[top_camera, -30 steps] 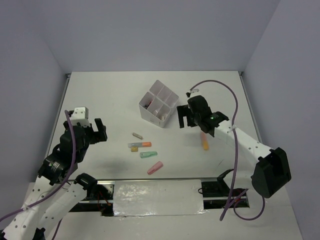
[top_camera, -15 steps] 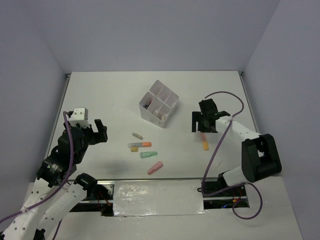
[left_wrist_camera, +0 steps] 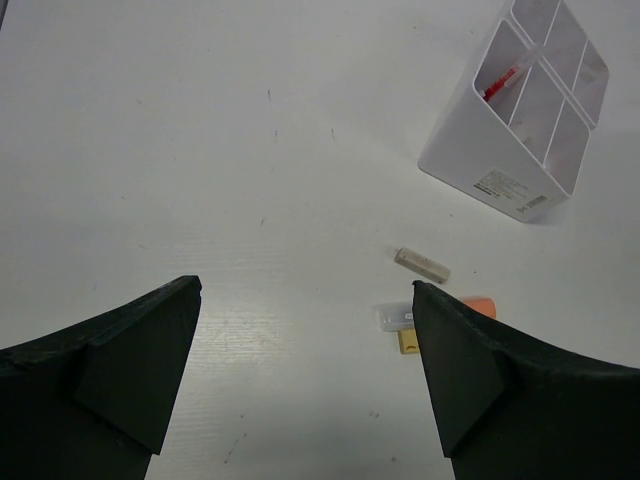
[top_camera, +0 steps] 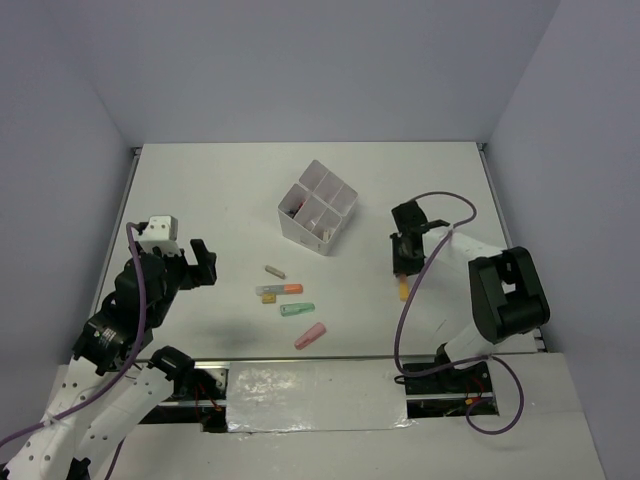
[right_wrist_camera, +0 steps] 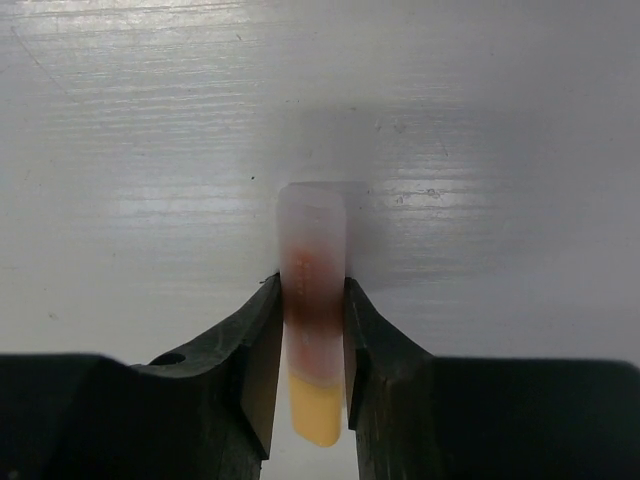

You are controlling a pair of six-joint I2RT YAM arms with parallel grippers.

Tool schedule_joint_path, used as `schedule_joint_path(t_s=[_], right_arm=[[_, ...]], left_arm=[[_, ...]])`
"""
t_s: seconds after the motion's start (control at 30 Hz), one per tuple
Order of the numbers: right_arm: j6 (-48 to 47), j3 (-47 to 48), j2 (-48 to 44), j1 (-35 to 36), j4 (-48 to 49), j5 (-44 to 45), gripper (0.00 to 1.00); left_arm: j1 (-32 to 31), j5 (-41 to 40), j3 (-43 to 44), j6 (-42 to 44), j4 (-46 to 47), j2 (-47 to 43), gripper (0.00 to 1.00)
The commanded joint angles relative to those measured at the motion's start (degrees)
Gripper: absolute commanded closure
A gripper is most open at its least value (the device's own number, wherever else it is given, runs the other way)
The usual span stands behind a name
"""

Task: Sort the stationery into containers
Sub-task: Pick up the pen from the center of the board.

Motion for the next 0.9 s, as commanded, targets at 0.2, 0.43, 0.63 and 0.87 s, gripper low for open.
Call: schedule_joint_path(t_s=[0.2, 0.43, 0.63, 0.87], right_arm=[[-2.39, 6.58, -5.1, 3.69, 2.9, -10.58, 1.0], [-0.9, 23.09, -6.01, 11.25, 26.93, -2.63, 1.0], [0.77, 33.84, 8.14, 11.7, 44.52, -0.24, 1.0], [-2.03, 34.53, 19.38, 12.22, 64.78, -2.0, 1.0]], left_arm=[[0.29, 0.73, 0.42, 1.73, 2.93, -1.1, 0.01], [0.29, 0.11, 0.51, 1.64, 2.84, -1.01, 0.01], [0.29, -0.85, 0.43, 1.37, 2.58, -1.62, 0.01], [0.29, -0.77, 0.34, 1.46, 2.75, -2.5, 0.01]])
